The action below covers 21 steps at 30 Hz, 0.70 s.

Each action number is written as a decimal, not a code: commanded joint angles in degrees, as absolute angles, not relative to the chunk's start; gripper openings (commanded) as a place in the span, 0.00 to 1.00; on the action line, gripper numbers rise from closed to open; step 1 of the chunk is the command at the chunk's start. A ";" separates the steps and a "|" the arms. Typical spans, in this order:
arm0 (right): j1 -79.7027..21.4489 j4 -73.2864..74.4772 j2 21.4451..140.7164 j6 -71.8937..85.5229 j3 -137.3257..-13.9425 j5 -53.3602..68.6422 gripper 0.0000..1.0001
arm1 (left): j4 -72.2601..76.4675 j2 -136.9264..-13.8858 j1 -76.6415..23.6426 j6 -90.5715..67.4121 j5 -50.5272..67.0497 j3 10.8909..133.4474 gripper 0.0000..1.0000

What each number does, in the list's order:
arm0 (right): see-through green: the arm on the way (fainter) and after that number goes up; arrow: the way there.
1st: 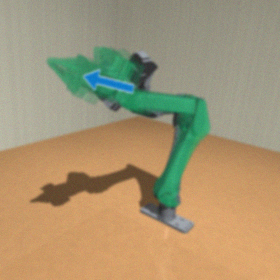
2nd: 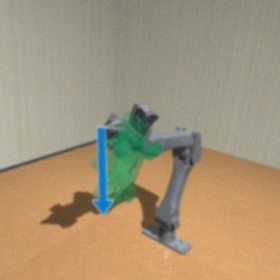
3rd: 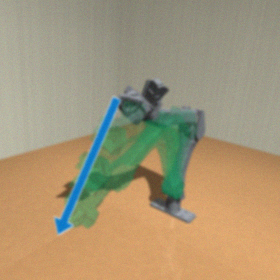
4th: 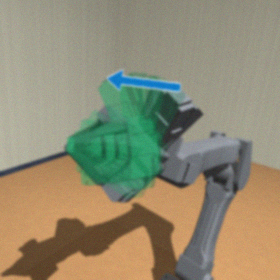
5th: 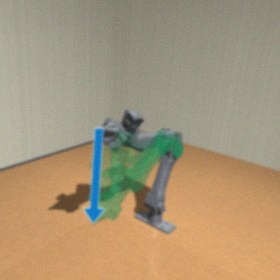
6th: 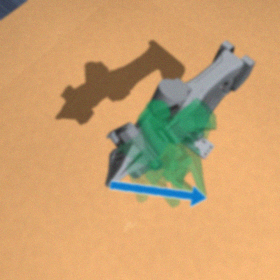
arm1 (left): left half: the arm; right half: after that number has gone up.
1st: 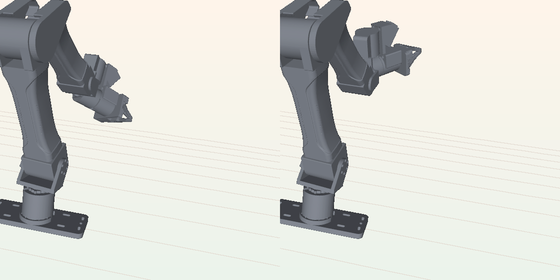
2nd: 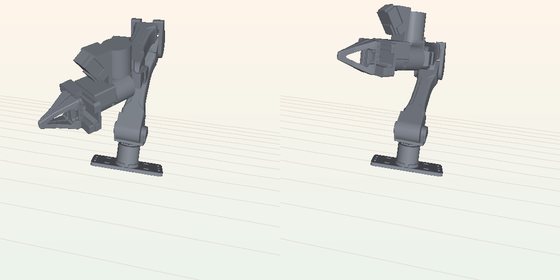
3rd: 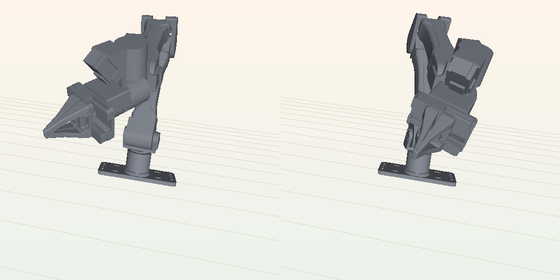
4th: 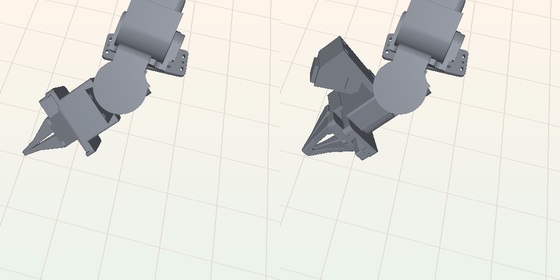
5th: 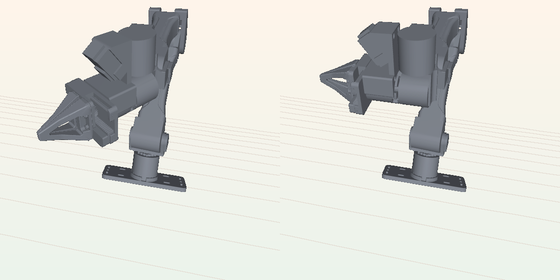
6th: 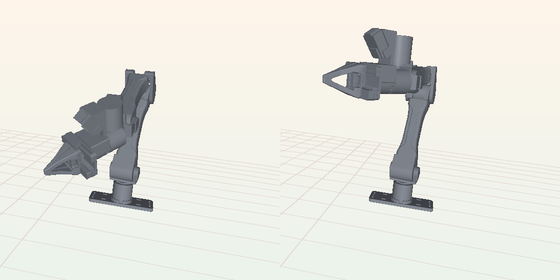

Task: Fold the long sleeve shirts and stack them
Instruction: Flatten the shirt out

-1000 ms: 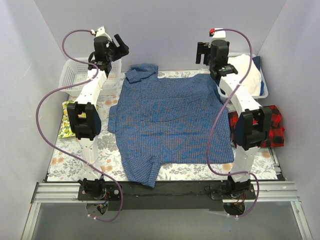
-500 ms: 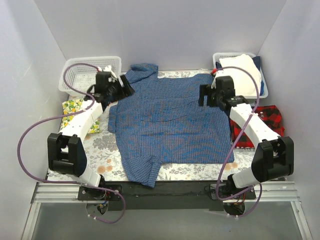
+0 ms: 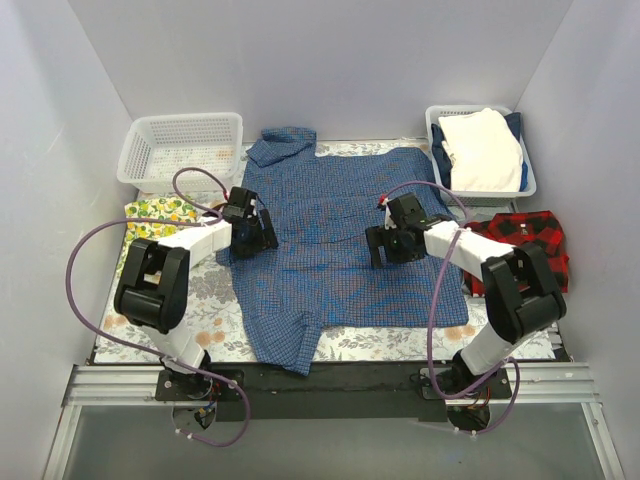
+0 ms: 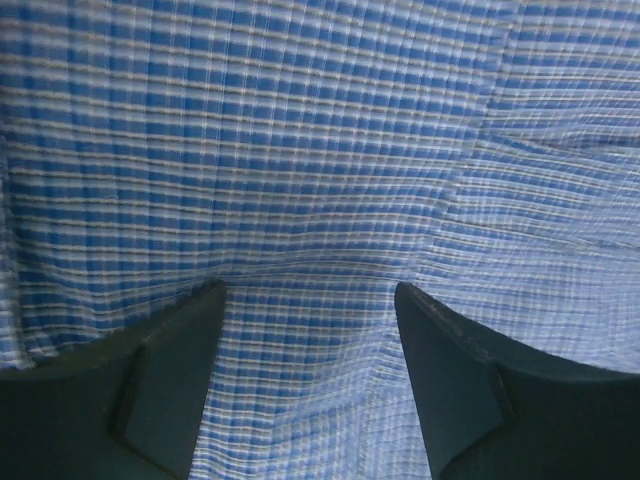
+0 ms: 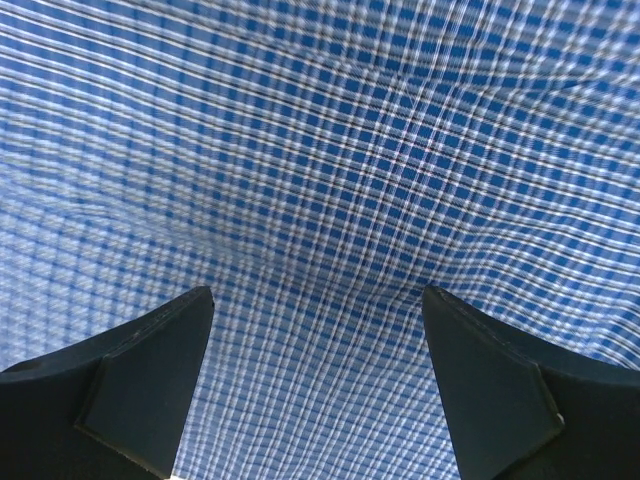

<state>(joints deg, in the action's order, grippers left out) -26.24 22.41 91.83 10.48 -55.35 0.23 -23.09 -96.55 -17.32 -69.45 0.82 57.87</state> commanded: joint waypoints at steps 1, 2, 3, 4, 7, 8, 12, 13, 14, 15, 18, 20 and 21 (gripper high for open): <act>-26.10 20.39 95.44 10.29 -55.72 0.35 0.93 | -27.59 -100.45 -17.14 -69.87 -10.87 59.85 0.68; -26.19 20.30 96.41 10.20 -56.77 0.35 0.93 | -28.29 -102.63 -17.05 -69.70 -11.94 60.38 0.68; -26.19 20.22 97.29 9.93 -57.39 0.35 0.93 | -28.74 -103.70 -17.14 -69.61 -12.91 61.16 0.68; -26.10 20.39 99.21 9.58 -58.18 0.35 0.93 | -29.18 -104.58 -16.96 -69.61 -13.62 62.65 0.68; -26.10 20.57 103.34 9.23 -62.04 0.35 0.93 | -30.58 -108.10 -16.18 -69.61 -15.81 65.73 0.68; -26.02 20.83 104.49 9.23 -63.09 0.35 0.93 | -30.93 -108.71 -15.74 -69.61 -15.99 66.35 0.68; -25.93 21.97 109.15 9.40 -68.98 0.79 0.93 | -31.38 -110.04 -11.97 -68.91 -15.30 68.38 0.68; -25.84 22.15 110.47 9.40 -71.00 0.88 0.93 | -31.20 -109.87 -11.34 -68.56 -14.95 68.55 0.68; -25.75 22.67 111.00 9.32 -71.80 0.88 0.93 | -30.85 -109.60 -10.99 -68.03 -14.68 68.99 0.68; -25.75 23.02 111.18 9.32 -72.50 1.05 0.93 | -30.94 -109.51 -10.73 -66.90 -14.07 69.43 0.68; -25.75 24.69 109.52 9.23 -73.83 0.35 0.92 | -31.11 -106.53 -10.81 -66.10 -12.22 69.87 0.71; -25.66 26.09 105.66 9.23 -72.87 0.35 0.92 | -32.33 -102.49 -10.81 -66.18 -10.20 69.70 0.73; -25.75 26.71 102.34 9.40 -72.34 -1.30 0.92 | -33.30 -100.65 -10.81 -66.53 -9.76 69.44 0.74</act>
<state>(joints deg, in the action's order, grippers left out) -26.26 22.11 109.03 9.69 -73.03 0.51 -28.58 -106.78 -11.38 -67.88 -10.83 70.02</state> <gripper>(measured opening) 0.924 0.727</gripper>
